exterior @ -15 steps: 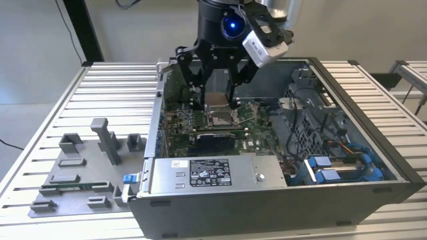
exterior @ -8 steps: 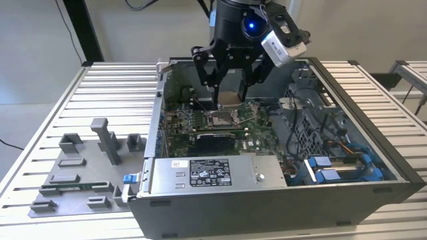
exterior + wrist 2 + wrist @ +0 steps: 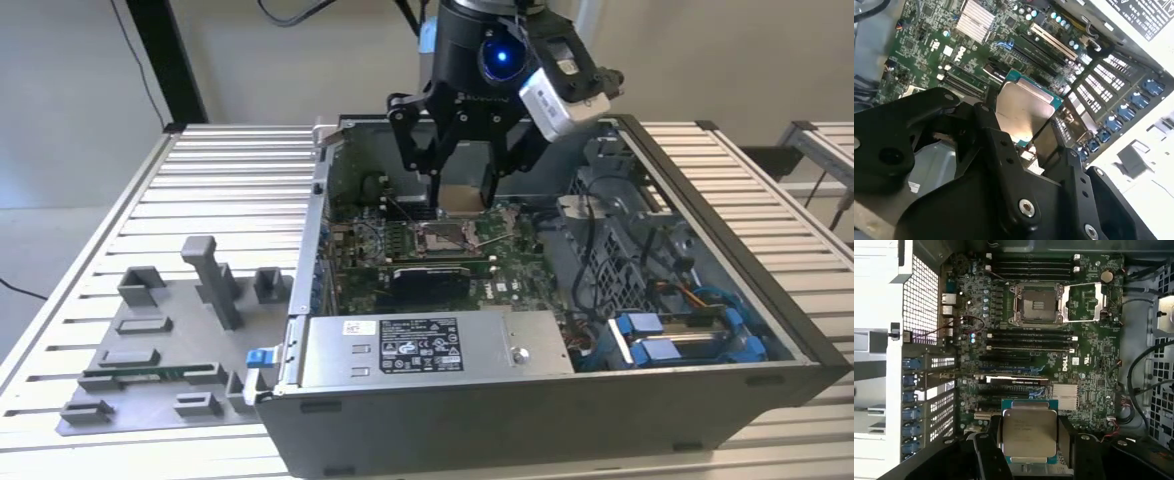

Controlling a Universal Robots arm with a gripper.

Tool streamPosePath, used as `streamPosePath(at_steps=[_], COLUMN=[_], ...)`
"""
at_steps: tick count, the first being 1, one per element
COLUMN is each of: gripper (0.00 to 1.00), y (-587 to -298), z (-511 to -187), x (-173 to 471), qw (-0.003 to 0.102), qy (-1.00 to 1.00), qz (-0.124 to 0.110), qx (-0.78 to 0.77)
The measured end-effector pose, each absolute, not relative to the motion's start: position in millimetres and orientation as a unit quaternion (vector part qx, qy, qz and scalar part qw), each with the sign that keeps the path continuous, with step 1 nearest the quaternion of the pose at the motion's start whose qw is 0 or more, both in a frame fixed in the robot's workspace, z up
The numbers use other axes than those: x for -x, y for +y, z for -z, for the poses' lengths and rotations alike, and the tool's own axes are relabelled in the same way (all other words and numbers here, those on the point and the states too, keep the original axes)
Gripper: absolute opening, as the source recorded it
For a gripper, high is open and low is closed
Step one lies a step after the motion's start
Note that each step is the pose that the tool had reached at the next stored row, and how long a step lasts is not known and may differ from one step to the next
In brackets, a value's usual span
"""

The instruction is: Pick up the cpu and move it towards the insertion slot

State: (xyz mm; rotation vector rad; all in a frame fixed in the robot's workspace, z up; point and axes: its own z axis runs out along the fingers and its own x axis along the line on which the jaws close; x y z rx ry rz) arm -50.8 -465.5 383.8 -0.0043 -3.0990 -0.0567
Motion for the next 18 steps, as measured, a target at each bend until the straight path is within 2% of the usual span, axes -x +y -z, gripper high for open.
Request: streamPosePath(at_steps=[8,18], gripper=[0.0,0.0], y=[-462.7,-430.0], z=[-383.6,-383.0], x=[48.7,44.8], qw=[0.021,0.021], qy=[-1.0,-1.0], qz=[0.018,0.017], qx=[0.004,0.005])
